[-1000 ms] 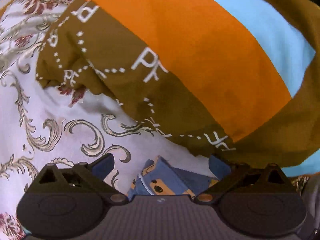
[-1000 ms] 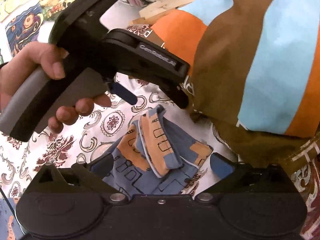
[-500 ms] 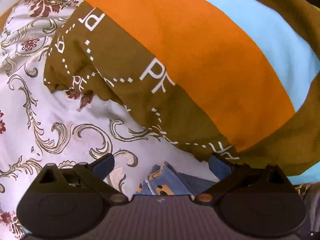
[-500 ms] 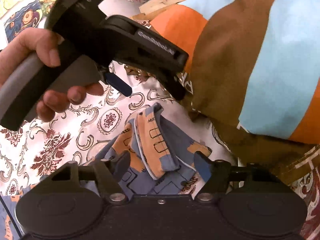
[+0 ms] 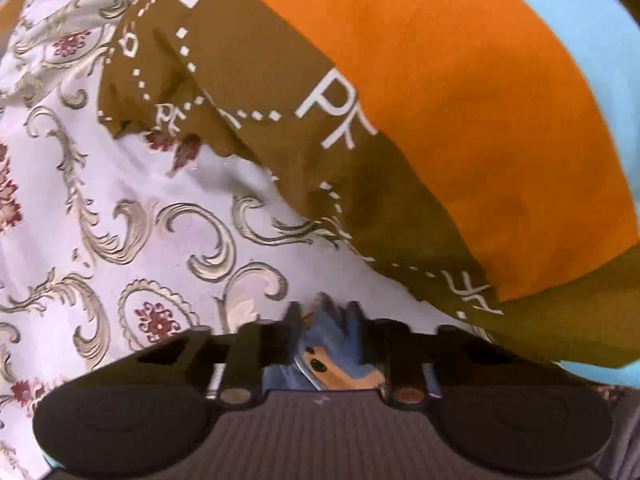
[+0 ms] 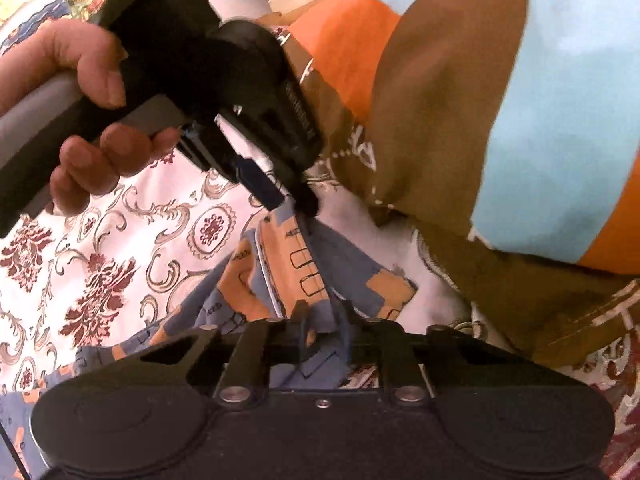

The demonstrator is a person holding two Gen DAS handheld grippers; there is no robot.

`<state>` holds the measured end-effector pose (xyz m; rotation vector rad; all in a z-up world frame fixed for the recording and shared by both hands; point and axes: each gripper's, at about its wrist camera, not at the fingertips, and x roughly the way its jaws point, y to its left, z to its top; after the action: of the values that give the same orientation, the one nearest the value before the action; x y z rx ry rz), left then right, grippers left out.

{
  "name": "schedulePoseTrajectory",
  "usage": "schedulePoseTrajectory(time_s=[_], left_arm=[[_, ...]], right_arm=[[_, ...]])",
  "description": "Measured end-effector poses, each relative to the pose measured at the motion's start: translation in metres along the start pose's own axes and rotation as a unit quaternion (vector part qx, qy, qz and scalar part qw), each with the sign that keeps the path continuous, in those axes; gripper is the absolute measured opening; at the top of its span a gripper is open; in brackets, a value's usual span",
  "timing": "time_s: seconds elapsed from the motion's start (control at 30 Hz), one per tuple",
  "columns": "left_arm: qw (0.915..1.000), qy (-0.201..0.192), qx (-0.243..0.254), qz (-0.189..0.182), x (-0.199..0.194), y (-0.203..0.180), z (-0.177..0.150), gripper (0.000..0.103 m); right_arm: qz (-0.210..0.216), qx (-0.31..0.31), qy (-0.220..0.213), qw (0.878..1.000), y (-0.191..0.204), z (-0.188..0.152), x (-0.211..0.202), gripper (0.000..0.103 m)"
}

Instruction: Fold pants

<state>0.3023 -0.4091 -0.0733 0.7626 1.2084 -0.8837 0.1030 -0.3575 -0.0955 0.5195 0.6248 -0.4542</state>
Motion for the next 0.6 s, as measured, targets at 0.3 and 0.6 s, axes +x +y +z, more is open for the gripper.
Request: schedulePoseTrajectory(time_s=[0.3,0.6], left_arm=[[0.9969,-0.042,-0.065,-0.017,-0.017,0.002,-0.002,0.011],[0.9921,-0.107,-0.065,0.008,-0.005,-0.008,-0.010,0.058]], right_arm=[[-0.037,0.011,-0.032,0.999,-0.014,0.010,-0.017,0.013],[-0.075,0.017,-0.008,0.997,-0.027,0.010,-0.010,0.013]])
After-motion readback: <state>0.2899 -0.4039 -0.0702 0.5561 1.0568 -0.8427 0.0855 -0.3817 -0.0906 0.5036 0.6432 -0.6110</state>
